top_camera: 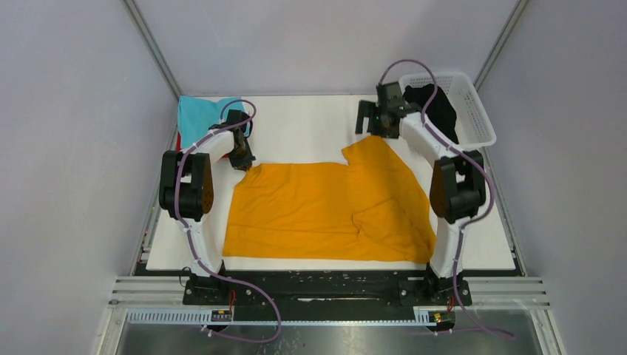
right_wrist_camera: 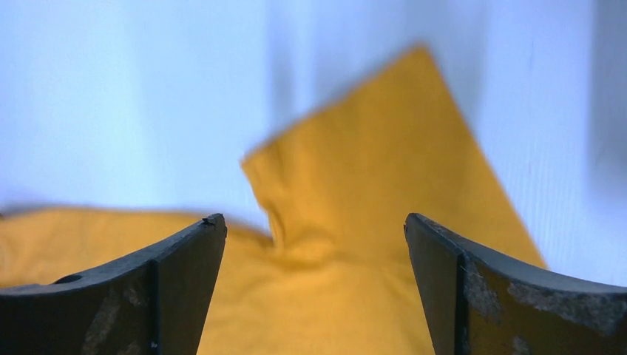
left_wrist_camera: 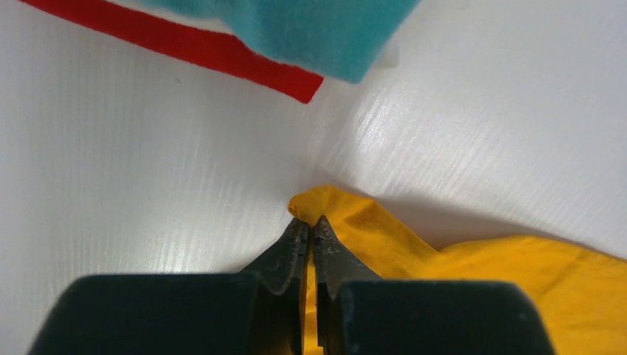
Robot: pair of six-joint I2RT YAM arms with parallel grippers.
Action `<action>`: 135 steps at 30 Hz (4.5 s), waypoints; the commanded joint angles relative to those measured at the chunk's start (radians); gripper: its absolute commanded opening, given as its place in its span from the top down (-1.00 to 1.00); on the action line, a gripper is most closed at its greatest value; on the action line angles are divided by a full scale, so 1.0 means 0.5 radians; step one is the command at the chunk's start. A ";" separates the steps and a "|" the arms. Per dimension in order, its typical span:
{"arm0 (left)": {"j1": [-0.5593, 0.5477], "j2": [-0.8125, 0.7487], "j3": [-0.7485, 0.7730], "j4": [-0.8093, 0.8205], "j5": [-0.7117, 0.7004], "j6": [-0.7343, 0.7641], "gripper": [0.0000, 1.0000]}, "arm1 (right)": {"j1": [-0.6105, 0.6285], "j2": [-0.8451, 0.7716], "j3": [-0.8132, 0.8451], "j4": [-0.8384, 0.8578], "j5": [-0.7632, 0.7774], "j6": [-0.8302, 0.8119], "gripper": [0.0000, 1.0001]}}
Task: Fold and stack the t-shirts
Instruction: Grab the side of the flattened tshirt furthest away from the robot with both arms
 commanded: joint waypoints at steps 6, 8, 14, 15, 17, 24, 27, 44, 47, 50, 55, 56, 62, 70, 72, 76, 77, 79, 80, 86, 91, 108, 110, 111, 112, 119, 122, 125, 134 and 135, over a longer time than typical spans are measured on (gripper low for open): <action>0.004 -0.171 -0.054 0.096 0.051 0.026 1.00 | -0.197 0.791 1.352 -0.641 -0.802 -1.150 -0.99; 0.002 -0.178 -0.060 0.106 0.063 0.024 1.00 | -0.197 0.895 1.616 -0.975 -0.833 -1.651 -0.99; 0.005 -0.211 -0.071 0.102 0.036 0.022 1.00 | -0.196 0.943 1.530 -1.099 -0.521 -2.559 -0.99; 0.002 -0.222 -0.073 0.096 0.015 0.022 1.00 | -0.197 0.957 1.531 -1.127 -0.555 -2.627 -0.99; 0.004 -0.241 -0.089 0.100 0.006 0.010 1.00 | -0.197 0.981 1.525 -1.176 -0.647 -2.771 -0.99; 0.002 -0.260 -0.106 0.126 0.071 -0.009 1.00 | -0.197 1.061 1.493 -1.209 -0.668 -3.109 -0.99; -0.001 -0.272 -0.117 0.130 0.076 -0.027 1.00 | -0.197 1.114 1.592 -1.430 -0.764 -3.082 -0.99; -0.050 -0.380 -0.180 0.129 0.057 -0.095 1.00 | -0.197 1.295 1.802 -0.744 -0.358 -1.386 -0.99; -0.059 -0.382 -0.169 0.127 0.061 -0.097 1.00 | -0.174 1.202 1.636 -0.641 -0.289 -1.261 -0.97; -0.063 -0.391 -0.175 0.128 0.054 -0.101 1.00 | -0.174 1.168 1.644 -0.673 -0.013 -1.122 -0.97; -0.068 -0.381 -0.181 0.165 0.073 -0.105 1.00 | -0.194 1.177 1.868 -0.803 0.103 -0.825 -0.97; -0.069 -0.373 -0.177 0.166 0.081 -0.104 1.00 | -0.210 1.174 1.889 -0.769 0.056 -0.697 -0.97; -0.069 -0.379 -0.176 0.150 0.051 -0.098 1.00 | -0.242 1.268 1.898 -0.727 -0.279 -0.162 -0.97; -0.069 -0.420 -0.209 0.187 0.084 -0.100 1.00 | -0.240 1.417 1.852 -0.788 -0.278 0.084 -0.97; -0.069 -0.422 -0.215 0.190 0.091 -0.098 1.00 | -0.234 1.491 1.962 -0.872 -0.313 0.103 -0.97; -0.067 -0.451 -0.232 0.196 0.095 -0.105 1.00 | -0.197 1.471 1.912 -0.988 -0.265 0.094 -0.89; -0.069 -0.455 -0.236 0.197 0.095 -0.106 1.00 | -0.186 1.437 1.847 -0.980 -0.273 0.082 -0.89; -0.068 -0.465 -0.242 0.204 0.098 -0.103 1.00 | -0.155 1.387 1.751 -0.991 -0.313 0.045 -0.97; -0.069 -0.466 -0.244 0.205 0.105 -0.103 1.00 | -0.142 1.372 1.730 -1.011 -0.337 0.028 -0.99; -0.069 -0.466 -0.256 0.212 0.114 -0.109 1.00 | -0.025 1.343 1.721 -1.137 -0.157 -0.113 -0.93; -0.065 -0.455 -0.254 0.201 0.071 -0.114 1.00 | -0.019 1.355 1.759 -1.130 0.074 -0.089 -0.55; -0.057 -0.403 -0.203 0.187 -0.021 -0.137 1.00 | -0.097 1.320 1.747 -0.819 0.065 -0.125 0.61; -0.055 -0.411 -0.179 0.190 -0.031 -0.148 1.00 | -0.095 1.236 1.674 -0.747 0.015 -0.230 0.75; -0.056 -0.422 -0.180 0.199 -0.033 -0.152 1.00 | -0.092 1.186 1.622 -0.709 0.005 -0.263 0.80; -0.058 -0.431 -0.189 0.209 -0.032 -0.156 1.00 | -0.093 1.126 1.555 -0.678 0.006 -0.287 0.83; -0.064 -0.551 -0.357 0.303 -0.066 -0.225 1.00 | -0.036 0.472 0.683 -0.312 -0.098 -0.474 0.98; -0.076 -0.626 -0.478 0.398 -0.039 -0.285 1.00 | 0.019 0.161 0.272 -0.149 -0.158 -0.404 0.99; -0.086 -0.718 -0.588 0.408 -0.048 -0.327 1.00 | 0.084 -0.087 -0.039 -0.110 -0.108 -0.401 0.99; -0.127 -1.110 -0.932 0.473 -0.156 -0.416 1.00 | 0.205 -0.836 -0.841 -0.049 0.069 -0.297 0.99; -0.127 -1.142 -0.966 0.473 -0.168 -0.424 1.00 | 0.219 -0.897 -0.891 -0.064 0.085 -0.293 0.98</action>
